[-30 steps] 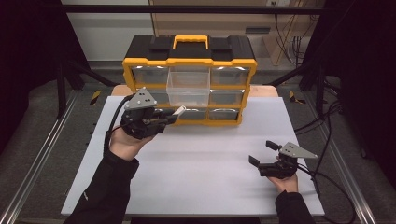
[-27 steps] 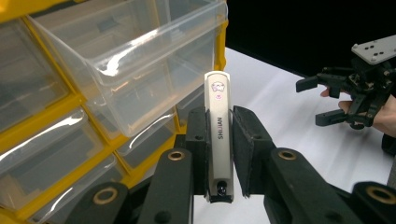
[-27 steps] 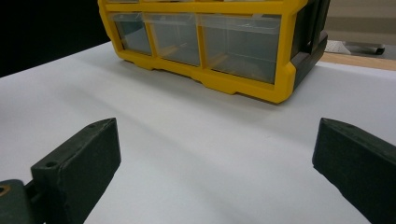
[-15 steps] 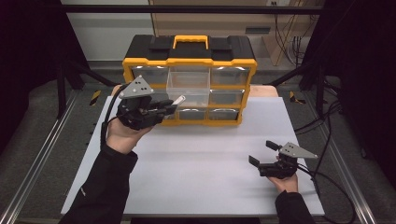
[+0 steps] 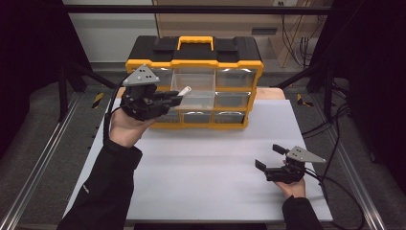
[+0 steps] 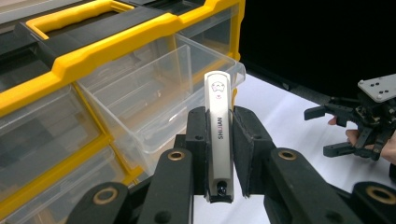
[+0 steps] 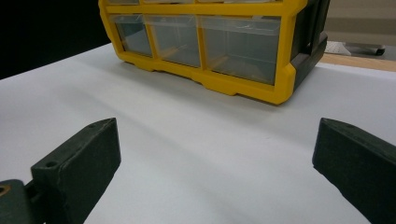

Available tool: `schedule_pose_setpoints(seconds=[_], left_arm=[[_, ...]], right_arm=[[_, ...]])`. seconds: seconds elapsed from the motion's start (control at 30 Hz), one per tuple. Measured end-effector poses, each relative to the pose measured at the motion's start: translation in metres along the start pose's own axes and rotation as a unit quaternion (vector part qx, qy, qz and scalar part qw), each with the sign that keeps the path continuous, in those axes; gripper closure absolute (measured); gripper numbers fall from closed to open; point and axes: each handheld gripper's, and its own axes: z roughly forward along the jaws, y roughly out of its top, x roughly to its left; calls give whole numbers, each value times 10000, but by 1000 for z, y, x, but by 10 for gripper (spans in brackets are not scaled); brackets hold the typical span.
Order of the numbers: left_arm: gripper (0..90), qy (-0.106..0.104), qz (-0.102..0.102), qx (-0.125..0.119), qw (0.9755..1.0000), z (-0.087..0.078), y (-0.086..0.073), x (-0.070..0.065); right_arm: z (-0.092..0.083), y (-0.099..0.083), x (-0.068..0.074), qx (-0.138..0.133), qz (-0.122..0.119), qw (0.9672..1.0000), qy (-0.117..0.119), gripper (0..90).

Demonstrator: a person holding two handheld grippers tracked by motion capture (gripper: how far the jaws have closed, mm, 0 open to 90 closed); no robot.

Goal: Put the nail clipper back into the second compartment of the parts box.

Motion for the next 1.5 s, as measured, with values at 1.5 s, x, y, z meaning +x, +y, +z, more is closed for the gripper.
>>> schedule_pose_setpoints(seconds=[1.5], left_arm=[[764, 206, -142, 135, 9996, 52, 39, 36]], right_arm=[[0, 0, 0, -16, 16, 10000, 7, 18]])
